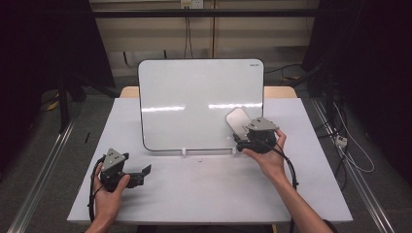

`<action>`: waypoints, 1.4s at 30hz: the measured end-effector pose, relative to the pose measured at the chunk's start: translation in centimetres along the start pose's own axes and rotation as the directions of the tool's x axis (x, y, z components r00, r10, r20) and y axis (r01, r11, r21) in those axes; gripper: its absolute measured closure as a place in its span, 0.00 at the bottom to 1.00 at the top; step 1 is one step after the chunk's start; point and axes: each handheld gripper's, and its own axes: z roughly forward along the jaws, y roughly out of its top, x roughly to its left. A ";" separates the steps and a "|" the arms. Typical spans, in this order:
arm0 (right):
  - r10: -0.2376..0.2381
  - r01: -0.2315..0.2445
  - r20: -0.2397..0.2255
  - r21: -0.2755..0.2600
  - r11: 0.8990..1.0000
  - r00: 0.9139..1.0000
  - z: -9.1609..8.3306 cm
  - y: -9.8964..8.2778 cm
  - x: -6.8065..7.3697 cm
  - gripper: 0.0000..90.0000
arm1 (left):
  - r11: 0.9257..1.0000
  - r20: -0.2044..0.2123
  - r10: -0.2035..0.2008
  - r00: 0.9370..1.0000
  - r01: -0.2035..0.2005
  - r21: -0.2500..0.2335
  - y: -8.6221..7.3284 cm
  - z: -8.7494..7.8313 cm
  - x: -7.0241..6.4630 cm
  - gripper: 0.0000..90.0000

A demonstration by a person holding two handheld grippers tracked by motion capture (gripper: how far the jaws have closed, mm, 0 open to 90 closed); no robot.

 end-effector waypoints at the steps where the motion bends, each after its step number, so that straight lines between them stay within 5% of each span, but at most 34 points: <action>1: 0.012 -0.012 -0.012 -0.004 1.000 1.000 -0.1 0.0 -0.1 0.13 | 1.000 0.003 -0.001 1.000 0.001 0.001 0.0 0.0 0.1 0.05; 18: 0.126 -0.128 -0.111 -0.017 0.992 0.986 -1.9 -0.8 -1.3 0.06 | 1.000 0.007 -0.007 1.000 0.007 -0.002 0.1 0.0 0.2 0.05; 42: 0.213 -0.213 0.006 -0.002 0.977 0.977 -6.0 -6.7 -2.4 0.09 | 0.999 -0.025 -0.042 0.999 0.041 -0.036 0.2 -0.5 0.5 0.05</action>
